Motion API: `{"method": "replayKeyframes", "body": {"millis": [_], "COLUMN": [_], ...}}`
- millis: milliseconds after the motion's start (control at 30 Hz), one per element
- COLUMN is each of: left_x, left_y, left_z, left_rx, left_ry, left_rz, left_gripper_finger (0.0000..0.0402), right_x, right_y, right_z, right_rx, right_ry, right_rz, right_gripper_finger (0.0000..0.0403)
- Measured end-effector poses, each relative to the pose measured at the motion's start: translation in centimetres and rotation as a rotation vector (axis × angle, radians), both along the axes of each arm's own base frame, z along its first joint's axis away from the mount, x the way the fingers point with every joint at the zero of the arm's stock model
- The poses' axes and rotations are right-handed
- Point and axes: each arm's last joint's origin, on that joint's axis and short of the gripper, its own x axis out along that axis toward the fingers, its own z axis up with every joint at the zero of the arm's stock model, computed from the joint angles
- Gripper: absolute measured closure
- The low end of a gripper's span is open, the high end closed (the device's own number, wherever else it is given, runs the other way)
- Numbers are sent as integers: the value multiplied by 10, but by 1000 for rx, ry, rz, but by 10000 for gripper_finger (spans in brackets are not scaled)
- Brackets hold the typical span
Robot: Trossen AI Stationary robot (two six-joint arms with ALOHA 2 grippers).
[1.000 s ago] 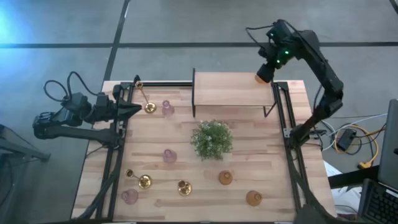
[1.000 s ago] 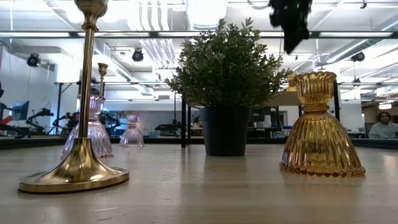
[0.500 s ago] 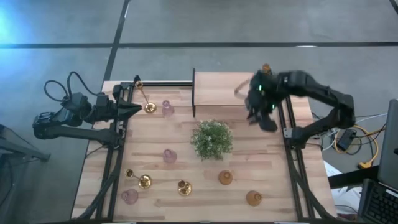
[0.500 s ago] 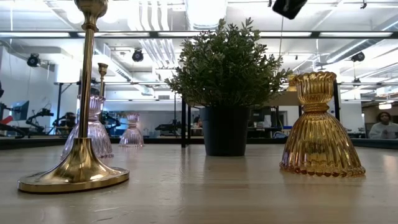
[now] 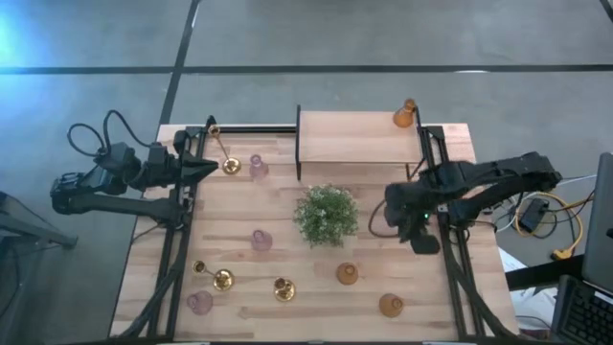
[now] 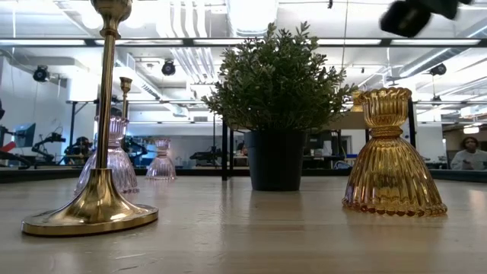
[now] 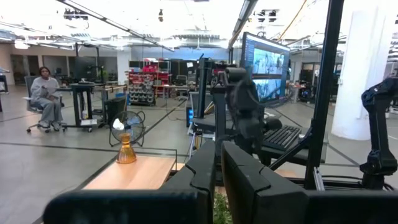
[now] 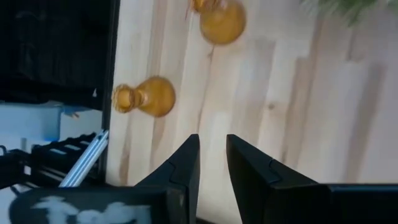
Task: Pick & Place candle stick holders
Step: Put the bottom orange candle holder on the shelf
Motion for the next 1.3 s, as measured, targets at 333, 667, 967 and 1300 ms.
{"method": "replayKeyframes", "body": {"millis": [333, 667, 967, 1300], "left_x": [0, 0, 0, 0], "left_y": [0, 0, 0, 0], "left_z": [0, 0, 0, 0], "left_rx": [0, 0, 0, 0], "left_ry": [0, 0, 1, 1], "left_rz": [0, 0, 0, 0], "left_gripper_finger": [371, 371, 371, 371], "right_x": [-25, -38, -24, -15], "right_y": [25, 43, 82, 107], "right_z": [-41, -56, -67, -97], "right_rx": [73, 26, 86, 41], "right_ry": [50, 25, -44, 92], "right_rz": [-85, -157, -101, -154], "right_gripper_finger": [346, 344, 344, 344]}}
